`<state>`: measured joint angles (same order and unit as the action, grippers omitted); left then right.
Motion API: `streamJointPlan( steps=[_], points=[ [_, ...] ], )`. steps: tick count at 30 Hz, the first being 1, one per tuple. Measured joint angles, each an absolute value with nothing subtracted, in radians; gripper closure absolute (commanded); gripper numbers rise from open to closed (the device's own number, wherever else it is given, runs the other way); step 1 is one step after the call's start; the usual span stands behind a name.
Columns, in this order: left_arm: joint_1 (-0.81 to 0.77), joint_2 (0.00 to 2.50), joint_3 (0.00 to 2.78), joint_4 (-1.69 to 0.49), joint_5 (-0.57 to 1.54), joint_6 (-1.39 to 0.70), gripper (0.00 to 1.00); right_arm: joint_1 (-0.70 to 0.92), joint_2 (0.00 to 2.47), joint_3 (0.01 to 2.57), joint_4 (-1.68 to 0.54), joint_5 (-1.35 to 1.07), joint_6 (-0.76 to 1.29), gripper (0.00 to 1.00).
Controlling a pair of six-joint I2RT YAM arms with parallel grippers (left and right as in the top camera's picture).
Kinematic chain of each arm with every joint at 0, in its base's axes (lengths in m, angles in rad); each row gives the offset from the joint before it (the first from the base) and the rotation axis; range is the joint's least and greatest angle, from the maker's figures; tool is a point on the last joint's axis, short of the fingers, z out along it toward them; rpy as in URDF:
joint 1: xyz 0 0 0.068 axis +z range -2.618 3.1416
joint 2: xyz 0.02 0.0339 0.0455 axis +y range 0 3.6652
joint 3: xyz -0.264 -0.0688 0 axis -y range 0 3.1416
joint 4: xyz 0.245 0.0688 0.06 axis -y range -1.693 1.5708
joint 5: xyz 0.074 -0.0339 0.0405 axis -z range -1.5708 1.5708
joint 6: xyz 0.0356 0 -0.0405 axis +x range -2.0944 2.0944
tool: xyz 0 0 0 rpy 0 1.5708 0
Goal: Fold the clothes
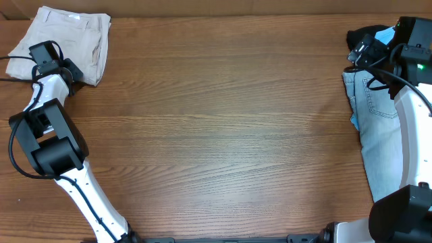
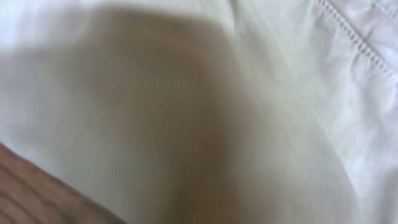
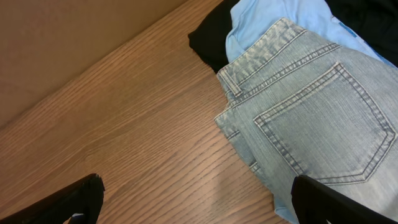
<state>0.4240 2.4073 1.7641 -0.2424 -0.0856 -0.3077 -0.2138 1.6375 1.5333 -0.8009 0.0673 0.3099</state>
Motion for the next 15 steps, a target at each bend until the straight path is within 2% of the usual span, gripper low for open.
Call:
streamJointPlan(
  steps=[7, 15],
  points=[
    [0.404, 2.41, 1.766, -0.238, -0.065, -0.34, 0.94, -0.214, 1.637, 1.533, -0.801, 0.067, 0.31, 0.0],
    [0.373, 2.414, 1.782, -0.257, -0.061, -0.338, 0.77, -0.214, 1.637, 1.533, -0.801, 0.067, 0.31, 0.0]
  ],
)
